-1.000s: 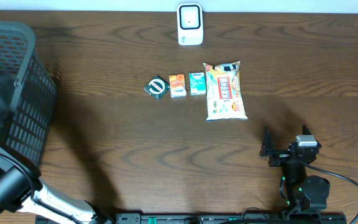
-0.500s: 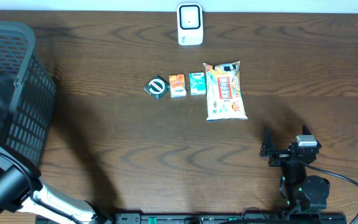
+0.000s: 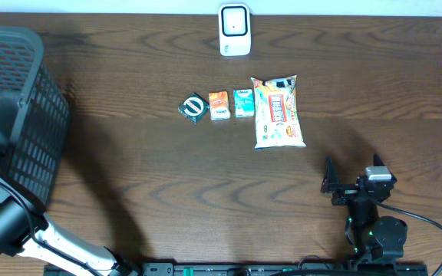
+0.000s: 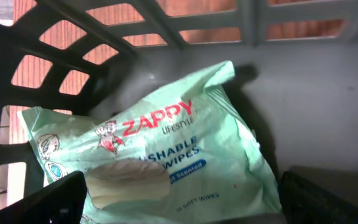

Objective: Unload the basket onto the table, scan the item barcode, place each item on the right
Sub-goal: 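Move the left gripper back into the basket toward the mint-green wipes pack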

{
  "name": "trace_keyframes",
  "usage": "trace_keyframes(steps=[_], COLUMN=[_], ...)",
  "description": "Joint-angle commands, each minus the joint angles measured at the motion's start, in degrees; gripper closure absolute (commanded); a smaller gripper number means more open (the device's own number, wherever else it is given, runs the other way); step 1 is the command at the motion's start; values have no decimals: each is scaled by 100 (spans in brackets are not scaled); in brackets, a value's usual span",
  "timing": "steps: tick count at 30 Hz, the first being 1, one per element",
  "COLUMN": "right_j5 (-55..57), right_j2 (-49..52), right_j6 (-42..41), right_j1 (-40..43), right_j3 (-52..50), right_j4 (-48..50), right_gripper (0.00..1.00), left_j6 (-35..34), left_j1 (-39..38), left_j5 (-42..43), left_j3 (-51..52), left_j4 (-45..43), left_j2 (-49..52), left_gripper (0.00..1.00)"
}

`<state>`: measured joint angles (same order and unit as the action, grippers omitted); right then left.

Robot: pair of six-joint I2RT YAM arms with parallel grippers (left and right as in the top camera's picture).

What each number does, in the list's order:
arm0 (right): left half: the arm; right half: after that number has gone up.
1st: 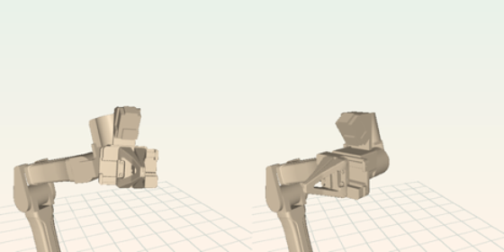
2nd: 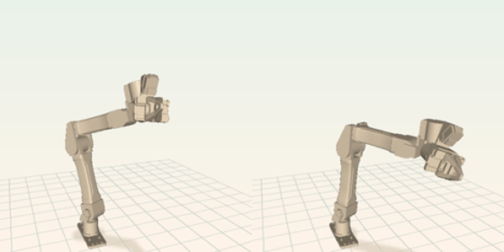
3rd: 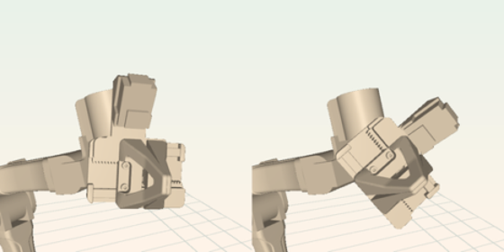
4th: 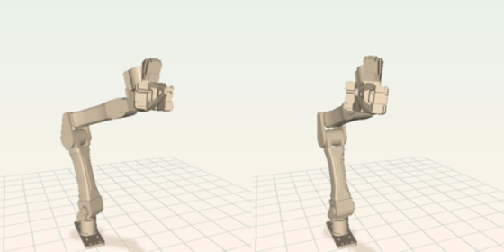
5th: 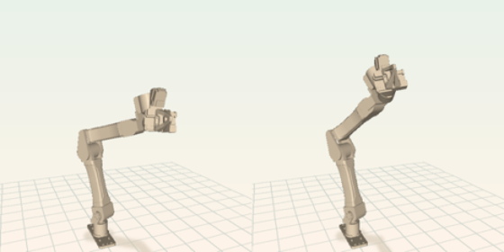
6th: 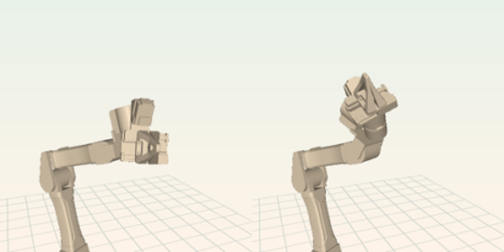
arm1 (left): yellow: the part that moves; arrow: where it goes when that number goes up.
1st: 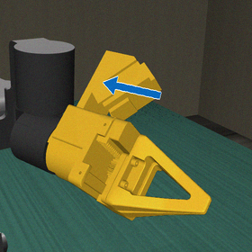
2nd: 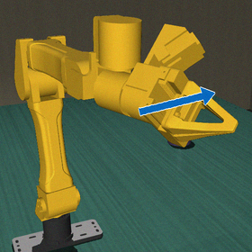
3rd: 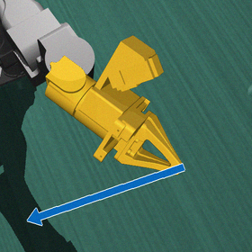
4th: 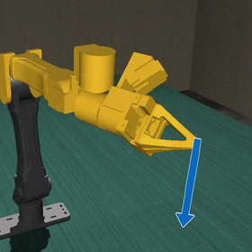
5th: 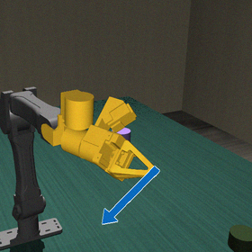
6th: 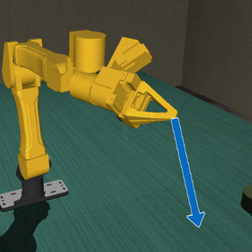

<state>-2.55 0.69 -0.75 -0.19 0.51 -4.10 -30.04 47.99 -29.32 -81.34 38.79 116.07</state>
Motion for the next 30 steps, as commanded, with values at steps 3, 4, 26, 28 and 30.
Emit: trace_keyframes(steps=[3, 4, 26, 28, 30], right_j5=[48, 48, 48, 48, 48], right_j2=[-31, -31, -31, -31, -31], right_j6=[59, 59, 59, 59, 59], right_j1=[-24, -24, -24, -24, -24], right_j3=[-20, -20, -20, -20, -20], right_j4=[-17, -17, -17, -17, -17], right_gripper=[1, 1, 1, 1, 1], left_j6=[-70, -70, -68, -68, -68], left_j1=[282, 321, 507, 509, 507], left_j5=[-214, -225, 577, 575, 577], left_j3=[24, 24, 28, 28, 24], left_j4=[127, 142, 205, 208, 208], left_j2=[44, 44, 44, 44, 39], left_gripper=[3, 3, 61, 75, 89])
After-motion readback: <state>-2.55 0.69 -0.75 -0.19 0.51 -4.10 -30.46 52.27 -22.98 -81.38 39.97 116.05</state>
